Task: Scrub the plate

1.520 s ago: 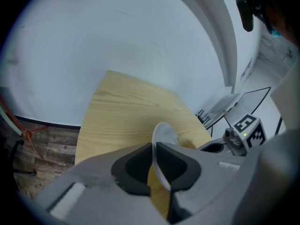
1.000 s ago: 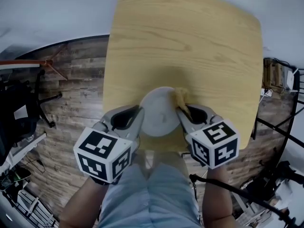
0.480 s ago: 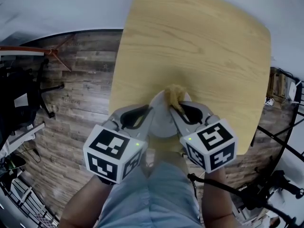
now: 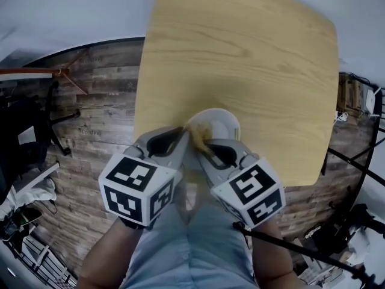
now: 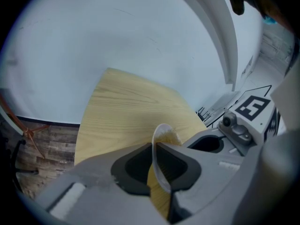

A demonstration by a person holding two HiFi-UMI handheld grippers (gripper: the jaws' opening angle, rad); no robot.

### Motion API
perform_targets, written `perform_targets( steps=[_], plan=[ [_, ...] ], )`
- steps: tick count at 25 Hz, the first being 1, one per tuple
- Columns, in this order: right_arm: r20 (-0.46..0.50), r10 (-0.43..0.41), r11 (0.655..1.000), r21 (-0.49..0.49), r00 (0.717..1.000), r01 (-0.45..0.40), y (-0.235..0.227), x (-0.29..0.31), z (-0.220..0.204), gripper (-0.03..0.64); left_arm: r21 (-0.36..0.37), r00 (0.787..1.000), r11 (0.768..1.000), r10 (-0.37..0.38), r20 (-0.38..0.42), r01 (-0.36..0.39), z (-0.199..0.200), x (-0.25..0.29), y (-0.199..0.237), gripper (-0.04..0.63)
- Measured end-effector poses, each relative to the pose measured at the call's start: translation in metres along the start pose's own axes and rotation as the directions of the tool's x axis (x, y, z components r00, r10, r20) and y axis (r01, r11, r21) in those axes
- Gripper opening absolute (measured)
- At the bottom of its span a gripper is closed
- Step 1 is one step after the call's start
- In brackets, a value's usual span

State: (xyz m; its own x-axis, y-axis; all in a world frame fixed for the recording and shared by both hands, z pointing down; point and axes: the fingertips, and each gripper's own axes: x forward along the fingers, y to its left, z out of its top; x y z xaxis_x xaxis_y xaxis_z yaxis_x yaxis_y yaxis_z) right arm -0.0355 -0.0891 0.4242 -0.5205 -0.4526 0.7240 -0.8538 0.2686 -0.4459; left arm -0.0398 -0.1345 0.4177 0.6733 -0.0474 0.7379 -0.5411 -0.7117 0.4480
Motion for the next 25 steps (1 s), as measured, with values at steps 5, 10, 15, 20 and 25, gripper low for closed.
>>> perform_targets(
  steps=[5, 10, 15, 20, 25],
  plan=[
    [-0.013, 0.02, 1.0, 0.008, 1.0, -0.02, 0.008, -0.002, -0.015, 0.04, 0.017, 1.0, 1.0, 0.002, 0.0, -0.002, 0.001, 0.0, 0.0, 0.052],
    [-0.034, 0.019, 0.999, 0.037, 0.999, -0.018, 0.012, -0.004, -0.035, 0.04, 0.044, 1.0, 0.999, 0.005, -0.001, -0.005, 0.005, 0.0, 0.001, 0.052],
    [-0.041, -0.03, 0.997, 0.073, 0.999, 0.033, -0.005, -0.018, -0.05, 0.04, 0.066, 1.0, 0.998, 0.004, -0.013, -0.003, 0.006, 0.001, -0.003, 0.052],
    [-0.04, -0.089, 0.989, 0.115, 0.995, 0.093, -0.027, -0.032, -0.055, 0.04, 0.078, 1.0, 0.997, 0.006, -0.017, -0.004, 0.005, -0.001, -0.004, 0.052],
    [-0.037, -0.139, 0.982, 0.125, 0.99, 0.143, -0.049, -0.042, -0.05, 0.04, 0.085, 1.0, 0.996, 0.001, -0.018, 0.0, 0.003, -0.003, -0.011, 0.052]
  ],
)
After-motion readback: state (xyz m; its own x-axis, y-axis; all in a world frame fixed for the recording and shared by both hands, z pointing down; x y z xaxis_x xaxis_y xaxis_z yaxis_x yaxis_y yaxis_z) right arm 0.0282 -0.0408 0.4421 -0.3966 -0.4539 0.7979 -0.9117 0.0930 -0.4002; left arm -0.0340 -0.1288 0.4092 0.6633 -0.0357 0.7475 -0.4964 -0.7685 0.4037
